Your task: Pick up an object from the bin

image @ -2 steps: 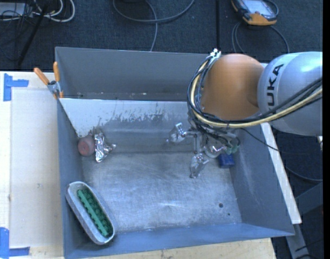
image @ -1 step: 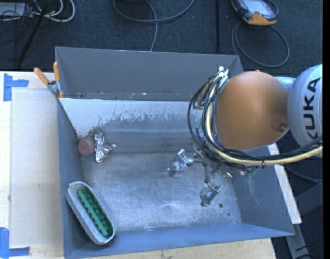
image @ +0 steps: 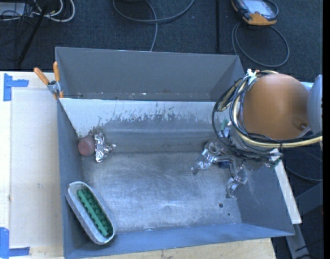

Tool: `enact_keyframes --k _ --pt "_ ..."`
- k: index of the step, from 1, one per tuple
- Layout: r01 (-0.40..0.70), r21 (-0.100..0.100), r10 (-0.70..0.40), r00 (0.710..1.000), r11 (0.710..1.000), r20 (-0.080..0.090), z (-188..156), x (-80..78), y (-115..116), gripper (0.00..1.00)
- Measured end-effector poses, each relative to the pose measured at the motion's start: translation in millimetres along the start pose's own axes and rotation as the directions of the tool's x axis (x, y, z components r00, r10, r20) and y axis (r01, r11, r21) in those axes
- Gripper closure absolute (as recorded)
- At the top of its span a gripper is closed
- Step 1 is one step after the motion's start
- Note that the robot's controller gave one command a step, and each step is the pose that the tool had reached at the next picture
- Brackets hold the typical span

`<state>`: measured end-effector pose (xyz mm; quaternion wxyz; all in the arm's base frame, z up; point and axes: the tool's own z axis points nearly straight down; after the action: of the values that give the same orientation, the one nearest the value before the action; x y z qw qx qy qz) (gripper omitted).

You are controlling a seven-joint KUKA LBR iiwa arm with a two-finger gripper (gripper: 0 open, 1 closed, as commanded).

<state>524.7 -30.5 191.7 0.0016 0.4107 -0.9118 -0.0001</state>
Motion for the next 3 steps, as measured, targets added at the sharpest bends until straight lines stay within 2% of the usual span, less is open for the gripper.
enact_keyframes --k 1,2,3 --pt "0.091 0.008 -0.091 0.996 0.996 0.009 -83.3 -18.4 20.6 0.0" --pt "0.277 0.005 -0.277 0.961 0.961 0.004 -87.2 6.1 -75.4 0.0" --pt "0.53 -0.004 -0.53 0.848 0.848 0.004 14.4 3.1 -132.5 0.0"
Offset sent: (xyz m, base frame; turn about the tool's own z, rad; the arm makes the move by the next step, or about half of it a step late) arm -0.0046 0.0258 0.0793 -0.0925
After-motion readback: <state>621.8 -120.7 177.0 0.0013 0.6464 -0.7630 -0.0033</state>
